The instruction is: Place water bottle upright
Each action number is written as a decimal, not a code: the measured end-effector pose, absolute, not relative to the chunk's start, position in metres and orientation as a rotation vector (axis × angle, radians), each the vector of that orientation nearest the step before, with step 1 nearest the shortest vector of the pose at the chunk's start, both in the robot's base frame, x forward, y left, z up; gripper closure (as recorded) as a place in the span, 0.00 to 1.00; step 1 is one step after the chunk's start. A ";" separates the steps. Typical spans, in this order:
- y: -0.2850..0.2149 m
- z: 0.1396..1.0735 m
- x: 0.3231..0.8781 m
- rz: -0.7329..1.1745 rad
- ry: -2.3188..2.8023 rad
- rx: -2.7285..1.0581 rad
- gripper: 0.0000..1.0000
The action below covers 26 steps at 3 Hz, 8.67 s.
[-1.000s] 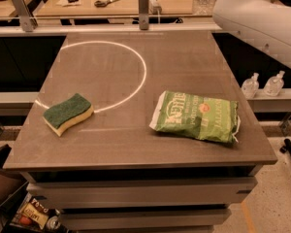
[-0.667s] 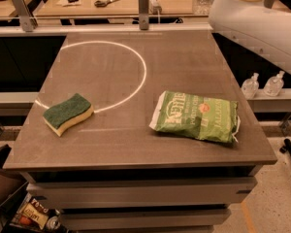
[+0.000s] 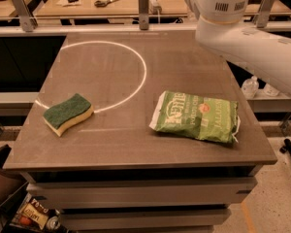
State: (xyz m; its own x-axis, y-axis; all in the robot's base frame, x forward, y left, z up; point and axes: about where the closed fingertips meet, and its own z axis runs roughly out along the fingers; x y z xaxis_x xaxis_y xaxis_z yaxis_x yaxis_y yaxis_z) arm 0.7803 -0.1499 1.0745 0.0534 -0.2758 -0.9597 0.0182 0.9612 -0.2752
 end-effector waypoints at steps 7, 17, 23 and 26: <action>-0.131 0.974 0.803 0.026 1.555 0.061 1.00; -0.118 0.942 0.772 -0.150 1.543 -0.063 1.00; -0.102 0.924 0.724 -0.156 1.606 0.036 0.82; -0.103 0.923 0.725 -0.200 1.611 -0.007 0.12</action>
Offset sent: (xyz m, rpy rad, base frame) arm 0.0065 0.0009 -0.0717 0.6184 0.0225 0.0147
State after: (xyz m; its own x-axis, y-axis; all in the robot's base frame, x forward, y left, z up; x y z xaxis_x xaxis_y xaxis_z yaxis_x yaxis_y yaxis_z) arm 0.7246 -0.1034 0.9226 -0.0529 -0.1277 -0.9904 0.1185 0.9840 -0.1332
